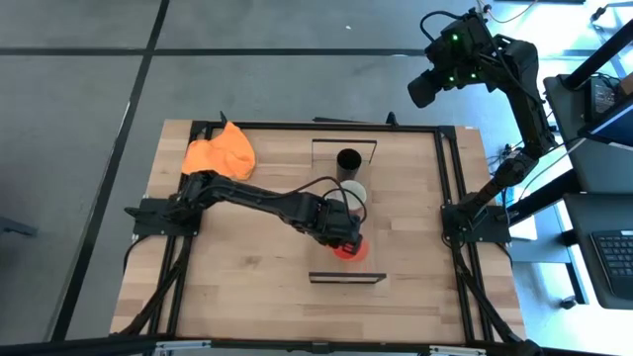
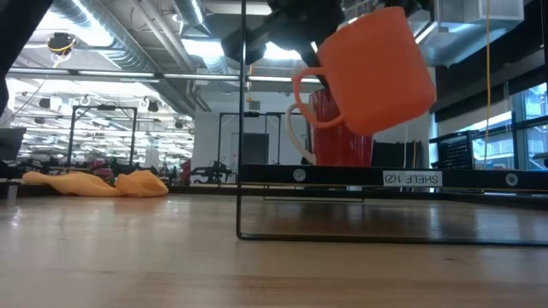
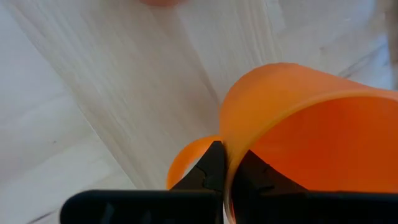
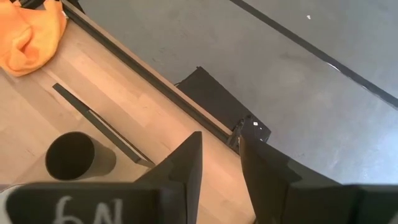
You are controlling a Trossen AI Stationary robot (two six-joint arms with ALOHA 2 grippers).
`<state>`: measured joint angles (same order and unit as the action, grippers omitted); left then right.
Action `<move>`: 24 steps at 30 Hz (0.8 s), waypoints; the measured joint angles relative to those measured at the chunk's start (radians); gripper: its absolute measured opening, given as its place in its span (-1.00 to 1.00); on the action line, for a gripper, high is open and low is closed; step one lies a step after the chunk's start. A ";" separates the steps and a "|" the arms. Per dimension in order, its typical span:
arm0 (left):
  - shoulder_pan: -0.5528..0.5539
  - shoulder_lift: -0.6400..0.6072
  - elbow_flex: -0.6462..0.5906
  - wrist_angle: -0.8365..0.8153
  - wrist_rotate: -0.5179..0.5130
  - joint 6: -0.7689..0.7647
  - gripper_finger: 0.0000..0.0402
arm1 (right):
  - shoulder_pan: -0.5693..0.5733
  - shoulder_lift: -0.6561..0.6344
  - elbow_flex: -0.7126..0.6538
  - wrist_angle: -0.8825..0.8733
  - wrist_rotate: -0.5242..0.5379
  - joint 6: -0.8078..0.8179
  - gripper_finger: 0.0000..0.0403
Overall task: Stack small to large cups/mugs on shelf
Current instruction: Put the orange mug on the shelf
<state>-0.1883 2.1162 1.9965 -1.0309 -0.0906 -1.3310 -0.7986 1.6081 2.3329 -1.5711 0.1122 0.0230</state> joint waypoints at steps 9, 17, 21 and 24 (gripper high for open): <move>0.018 0.000 0.000 -0.027 0.016 0.048 -0.98 | 0.000 0.000 0.000 0.000 0.000 0.021 -0.46; 0.018 0.003 0.000 -0.040 0.031 0.058 -0.98 | 0.000 0.000 0.000 0.015 0.000 0.025 -0.46; 0.014 0.018 0.000 -0.033 0.036 0.058 -0.98 | 0.000 0.000 0.000 0.018 0.000 0.025 -0.46; 0.013 0.016 0.001 -0.034 0.037 0.059 -0.98 | 0.000 0.000 0.000 0.018 0.000 0.025 -0.46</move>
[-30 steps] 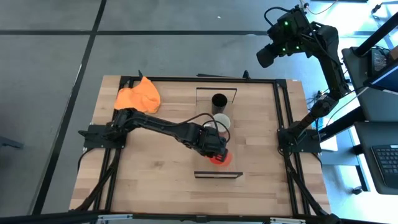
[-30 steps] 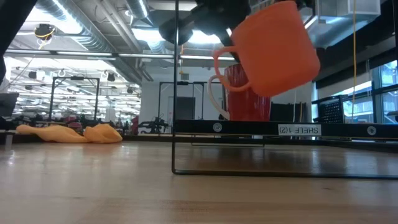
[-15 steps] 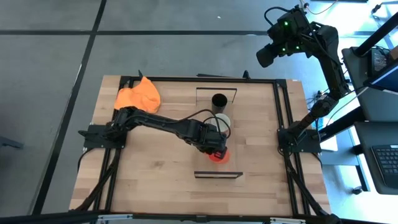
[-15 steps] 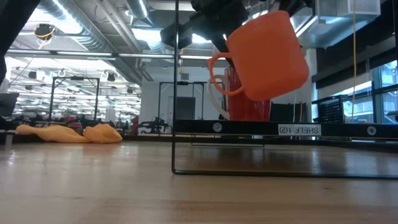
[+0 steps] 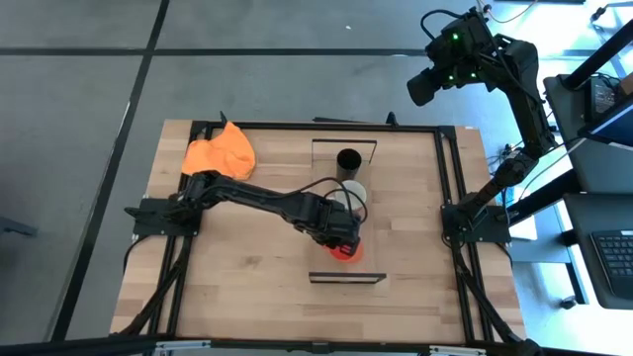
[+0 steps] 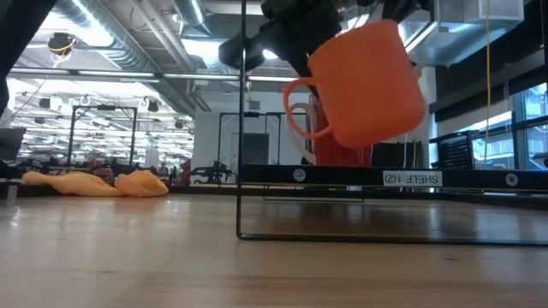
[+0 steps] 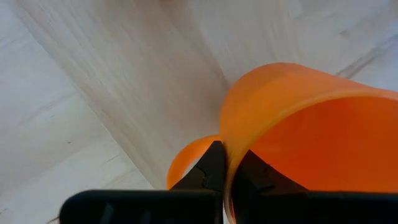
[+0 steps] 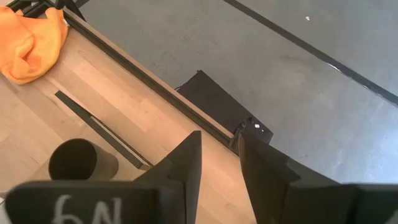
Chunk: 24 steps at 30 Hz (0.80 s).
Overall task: Stack small to large cups/mugs on shelf
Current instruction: Put the orange mug on the shelf
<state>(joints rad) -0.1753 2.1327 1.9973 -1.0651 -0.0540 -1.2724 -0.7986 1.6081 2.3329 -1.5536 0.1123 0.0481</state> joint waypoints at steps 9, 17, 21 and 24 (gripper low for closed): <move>0.000 0.006 0.000 -0.030 -0.008 0.000 -0.98 | 0.000 0.000 0.000 0.000 0.000 0.003 -0.46; 0.000 0.006 0.000 -0.026 -0.032 0.001 -0.96 | 0.000 0.000 0.000 0.000 0.000 0.004 -0.46; 0.000 0.006 0.000 -0.001 -0.035 0.005 -0.96 | 0.000 0.000 0.000 -0.001 0.000 0.004 -0.46; 0.000 0.006 0.000 0.023 -0.041 0.020 -0.96 | 0.000 0.000 0.000 -0.001 0.000 0.004 -0.46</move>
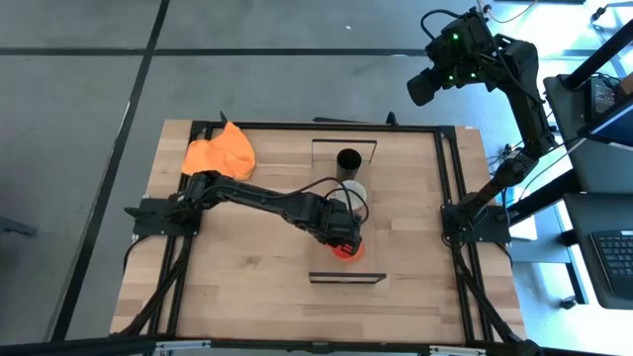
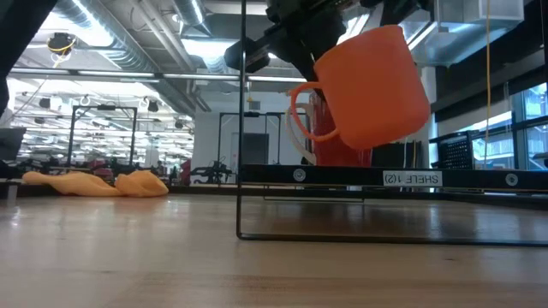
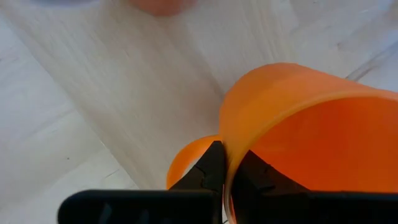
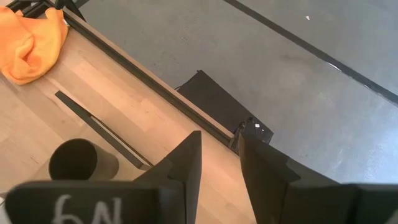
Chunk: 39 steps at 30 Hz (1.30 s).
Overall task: Stack small to large cups/mugs on shelf
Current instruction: Put the orange mug on the shelf
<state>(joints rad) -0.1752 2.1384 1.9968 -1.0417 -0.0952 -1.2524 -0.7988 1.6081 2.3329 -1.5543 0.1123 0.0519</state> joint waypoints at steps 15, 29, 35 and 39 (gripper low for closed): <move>-0.008 0.034 -0.002 0.022 0.015 0.006 -0.96 | 0.000 0.000 0.000 -0.014 0.000 -0.001 -0.46; -0.007 0.034 -0.001 0.021 0.026 0.009 -0.95 | 0.000 0.000 0.000 -0.014 0.000 -0.002 -0.46; -0.009 0.034 -0.001 0.021 0.026 0.009 -0.87 | 0.000 0.000 0.000 -0.014 0.000 -0.002 -0.46; -0.009 0.034 -0.001 0.021 0.026 0.009 -0.83 | 0.000 0.000 0.000 -0.014 0.000 -0.002 -0.46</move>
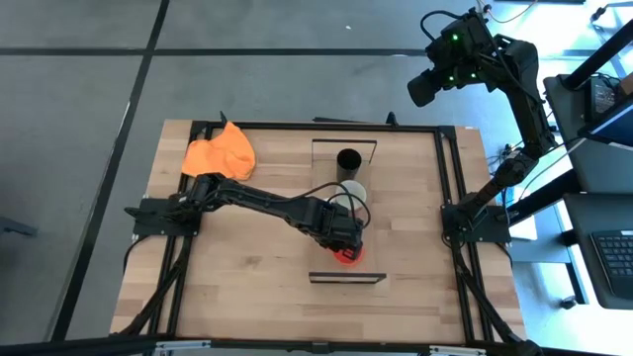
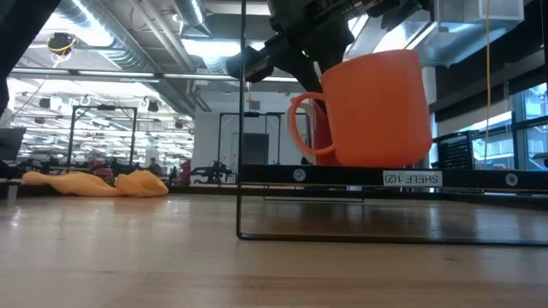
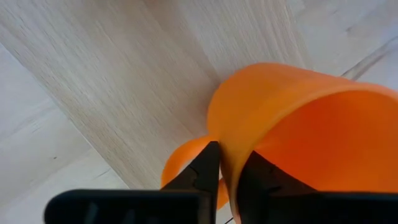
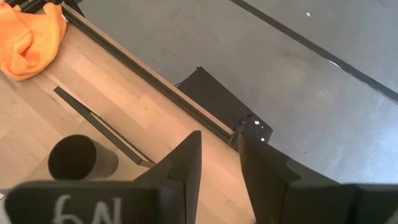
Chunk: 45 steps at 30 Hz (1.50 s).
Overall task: Stack small to large cups/mugs on shelf
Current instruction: Put the orange mug on the shelf
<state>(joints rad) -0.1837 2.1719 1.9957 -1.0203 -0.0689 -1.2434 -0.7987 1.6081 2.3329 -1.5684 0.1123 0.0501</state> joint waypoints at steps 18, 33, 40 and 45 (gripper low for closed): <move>-0.001 0.000 0.000 0.039 0.011 -0.002 -0.79 | 0.000 0.000 0.000 0.000 0.000 0.001 -0.46; -0.020 -0.011 0.003 0.035 0.012 -0.009 -0.78 | 0.000 0.000 0.000 0.000 0.000 0.001 -0.46; -0.019 -0.024 0.002 0.032 -0.021 -0.010 -0.78 | 0.000 0.000 0.000 0.000 0.000 0.020 -0.46; -0.020 -0.048 0.002 0.009 -0.033 -0.010 -0.78 | 0.000 0.000 0.000 -0.001 0.000 0.021 -0.46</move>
<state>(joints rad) -0.2035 2.1244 1.9980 -1.0113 -0.1016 -1.2533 -0.7986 1.6081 2.3329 -1.5698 0.1121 0.0711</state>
